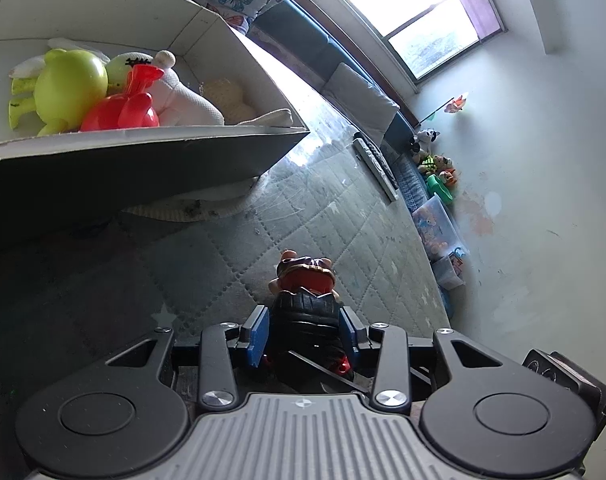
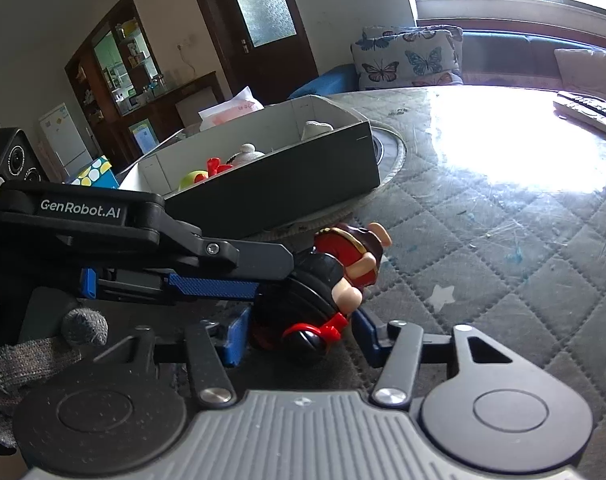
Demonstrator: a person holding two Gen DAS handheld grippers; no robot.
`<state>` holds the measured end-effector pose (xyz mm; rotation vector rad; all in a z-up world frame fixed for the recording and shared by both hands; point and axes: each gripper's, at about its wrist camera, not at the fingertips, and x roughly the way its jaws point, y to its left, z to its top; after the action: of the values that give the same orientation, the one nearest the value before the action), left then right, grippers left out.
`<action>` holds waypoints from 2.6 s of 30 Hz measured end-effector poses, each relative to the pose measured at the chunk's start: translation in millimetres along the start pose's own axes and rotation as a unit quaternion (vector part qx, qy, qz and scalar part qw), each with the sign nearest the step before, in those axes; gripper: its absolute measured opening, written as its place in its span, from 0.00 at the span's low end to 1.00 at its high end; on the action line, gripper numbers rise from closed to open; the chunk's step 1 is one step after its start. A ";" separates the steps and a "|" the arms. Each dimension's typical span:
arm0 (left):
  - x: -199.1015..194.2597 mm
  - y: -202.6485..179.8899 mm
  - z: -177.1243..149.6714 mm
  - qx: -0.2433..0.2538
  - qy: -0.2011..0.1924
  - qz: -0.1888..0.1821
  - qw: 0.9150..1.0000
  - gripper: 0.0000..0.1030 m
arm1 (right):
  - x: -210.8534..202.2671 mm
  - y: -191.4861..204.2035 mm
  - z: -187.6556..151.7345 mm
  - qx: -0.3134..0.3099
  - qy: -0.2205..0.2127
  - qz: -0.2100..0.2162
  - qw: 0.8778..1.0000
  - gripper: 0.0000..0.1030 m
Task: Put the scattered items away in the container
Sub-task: 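Close the left gripper on the black-red figure and lift it, then carry the black-red figure into the box and open the left gripper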
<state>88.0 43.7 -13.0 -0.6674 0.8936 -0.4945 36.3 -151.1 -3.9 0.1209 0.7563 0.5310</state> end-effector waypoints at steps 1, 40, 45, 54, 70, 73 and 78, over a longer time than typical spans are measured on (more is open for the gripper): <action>0.3 0.3 0.0 0.001 0.000 -0.001 1.000 0.40 | 0.3 0.3 -0.1 -0.001 0.000 -0.002 1.000 0.52; -41.1 32.9 113.3 0.023 -0.124 0.030 0.992 0.40 | 88.8 47.6 118.9 -0.046 -0.068 0.013 0.997 0.52; -28.0 39.3 115.2 0.025 -0.111 0.037 0.993 0.40 | 101.8 45.5 116.5 -0.051 -0.052 0.003 0.997 0.52; -30.3 42.2 114.5 0.023 -0.113 0.042 0.992 0.40 | 104.5 50.5 112.5 -0.076 -0.048 -0.003 0.996 0.54; -36.4 38.8 111.3 0.023 -0.115 0.055 0.992 0.40 | 84.3 51.5 105.3 -0.093 -0.066 -0.019 0.993 0.65; -39.0 34.3 108.5 0.032 -0.114 0.058 0.991 0.40 | 79.3 51.6 103.5 -0.092 -0.070 -0.018 0.993 0.66; -45.6 25.0 99.5 0.043 -0.116 0.066 0.990 0.40 | 66.3 50.2 96.5 -0.089 -0.075 -0.015 0.993 0.66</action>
<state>149.3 122.2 39.0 -0.5707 0.6877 -0.3273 121.2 -66.7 39.7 -0.0158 0.5602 0.5510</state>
